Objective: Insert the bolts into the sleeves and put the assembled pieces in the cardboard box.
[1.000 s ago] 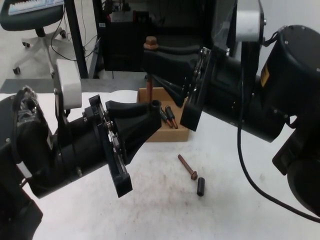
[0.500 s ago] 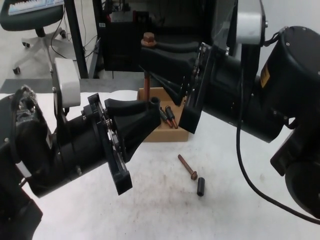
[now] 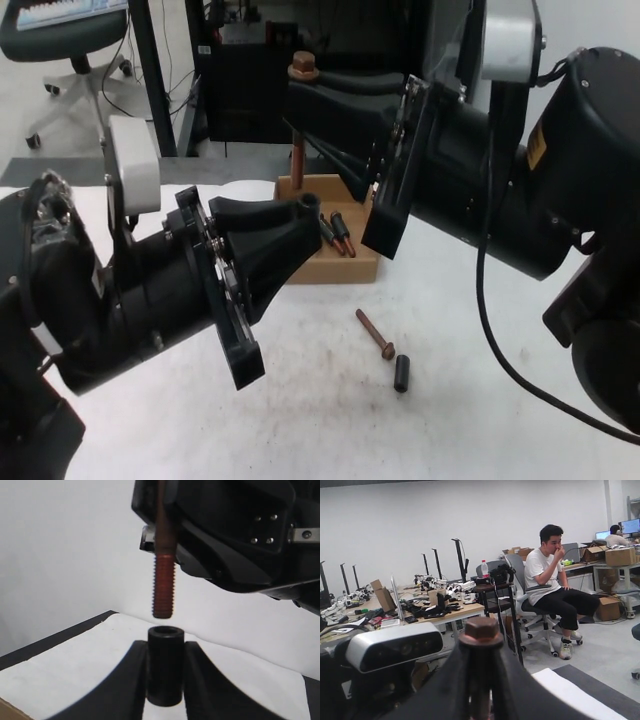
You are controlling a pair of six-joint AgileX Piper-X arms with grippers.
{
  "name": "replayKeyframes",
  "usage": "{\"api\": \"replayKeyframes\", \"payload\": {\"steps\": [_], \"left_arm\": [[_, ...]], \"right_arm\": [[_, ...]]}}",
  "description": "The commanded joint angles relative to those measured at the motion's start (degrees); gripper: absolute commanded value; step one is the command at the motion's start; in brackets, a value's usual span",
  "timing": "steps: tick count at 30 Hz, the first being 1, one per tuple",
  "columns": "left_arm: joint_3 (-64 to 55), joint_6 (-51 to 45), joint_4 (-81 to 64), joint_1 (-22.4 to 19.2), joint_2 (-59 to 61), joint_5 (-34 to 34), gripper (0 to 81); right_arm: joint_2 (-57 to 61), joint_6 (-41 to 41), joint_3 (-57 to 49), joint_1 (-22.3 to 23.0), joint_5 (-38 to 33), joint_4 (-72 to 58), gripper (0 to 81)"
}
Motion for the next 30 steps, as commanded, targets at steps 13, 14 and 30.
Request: {"api": "replayKeyframes", "payload": {"steps": [13, 14, 30], "left_arm": [[-0.2, -2.2, -6.0, 0.1, -0.2, -2.2, 0.2], [-0.3, -2.2, -6.0, 0.3, -0.2, -2.2, 0.2], [-0.3, -3.1, -6.3, 1.8, -0.2, -2.2, 0.2]], "right_arm": [[-0.1, -0.5, -0.3, -0.8, 0.0, 0.5, 0.9], [-0.1, -0.5, -0.3, -0.8, 0.0, 0.5, 0.9], [-0.1, -1.6, -0.3, -1.6, -4.1, 2.9, 0.9]]}}
